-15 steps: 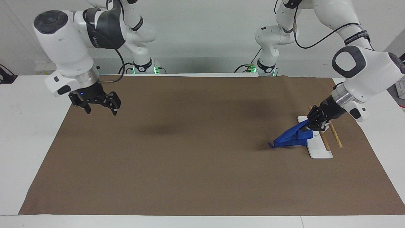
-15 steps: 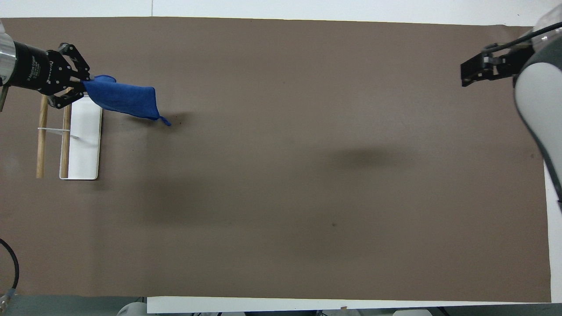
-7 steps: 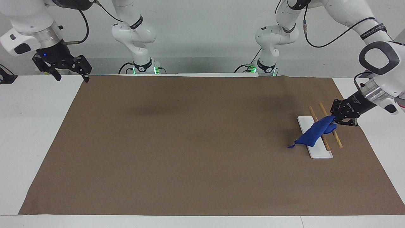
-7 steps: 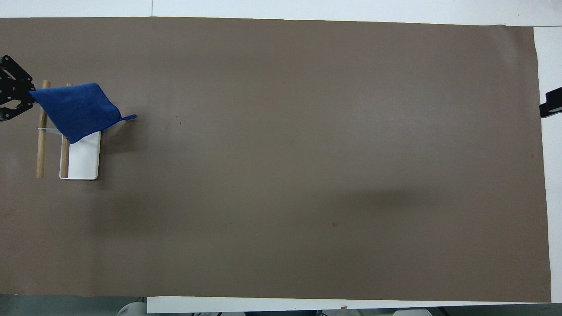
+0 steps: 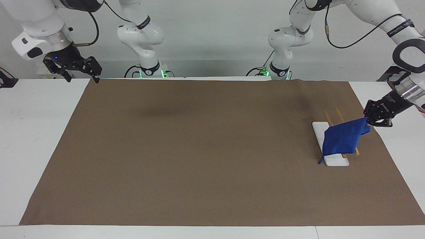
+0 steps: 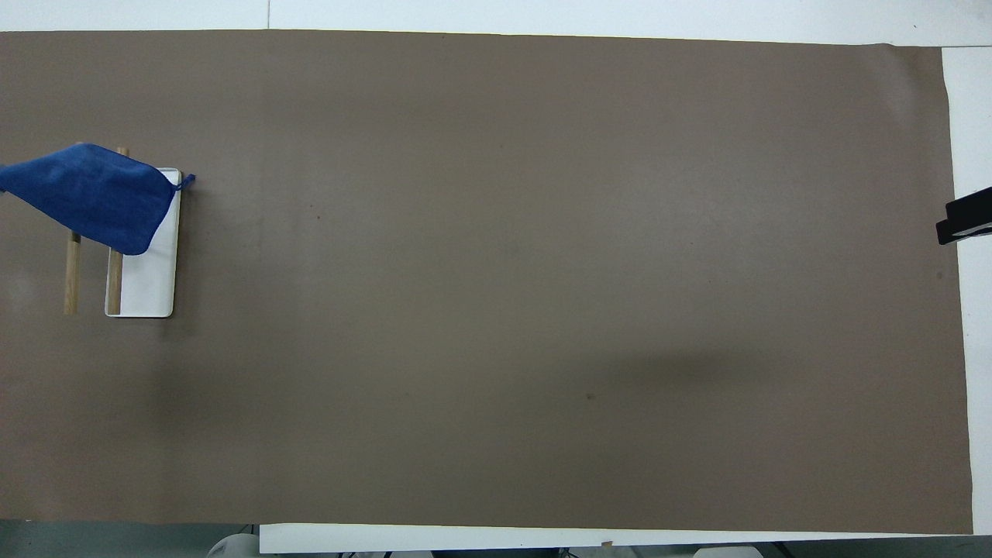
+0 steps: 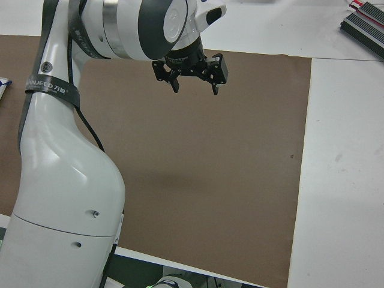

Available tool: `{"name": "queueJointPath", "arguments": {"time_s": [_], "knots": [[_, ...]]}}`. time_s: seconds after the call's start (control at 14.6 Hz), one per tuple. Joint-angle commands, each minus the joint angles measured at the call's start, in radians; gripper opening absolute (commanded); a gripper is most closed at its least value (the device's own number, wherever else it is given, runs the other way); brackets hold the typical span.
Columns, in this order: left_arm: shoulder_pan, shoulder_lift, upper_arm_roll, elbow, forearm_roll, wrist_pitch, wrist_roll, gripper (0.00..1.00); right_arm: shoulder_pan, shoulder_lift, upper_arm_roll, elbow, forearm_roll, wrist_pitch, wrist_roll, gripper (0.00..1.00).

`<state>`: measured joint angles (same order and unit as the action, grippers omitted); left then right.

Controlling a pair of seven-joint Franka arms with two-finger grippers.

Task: Right arm passes towel to left arm to hang
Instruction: 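Carry the towel with the left gripper over the white rack's rod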

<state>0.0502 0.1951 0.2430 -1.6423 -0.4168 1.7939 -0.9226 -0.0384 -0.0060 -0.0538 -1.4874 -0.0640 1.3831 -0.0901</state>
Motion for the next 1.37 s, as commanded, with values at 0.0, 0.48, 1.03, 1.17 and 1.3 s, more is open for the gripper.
{"name": "queueJointPath", "arguments": {"time_s": [0.0,0.48,1.03,1.17,1.3], "knots": [[0.013,-0.003,0.013,-0.011,0.0,0.047,0.172,0.0,-0.003,0.001,-0.011,-0.028,0.046,0.025,-0.019,1.0],[0.013,-0.002,0.047,-0.036,0.003,0.136,0.476,0.0,-0.005,0.001,-0.011,-0.033,0.049,0.025,-0.019,1.0],[0.003,-0.002,0.041,-0.027,0.004,0.203,0.663,0.0,-0.005,0.001,-0.011,-0.033,0.049,0.022,-0.022,1.0],[0.0,-0.028,0.044,-0.091,0.004,0.199,0.596,0.0,-0.003,0.001,-0.011,-0.031,0.05,0.024,-0.022,1.0],[-0.004,-0.042,0.042,-0.128,0.004,0.193,0.509,0.0,-0.005,0.001,-0.011,-0.031,0.05,0.024,-0.023,1.0]]}}
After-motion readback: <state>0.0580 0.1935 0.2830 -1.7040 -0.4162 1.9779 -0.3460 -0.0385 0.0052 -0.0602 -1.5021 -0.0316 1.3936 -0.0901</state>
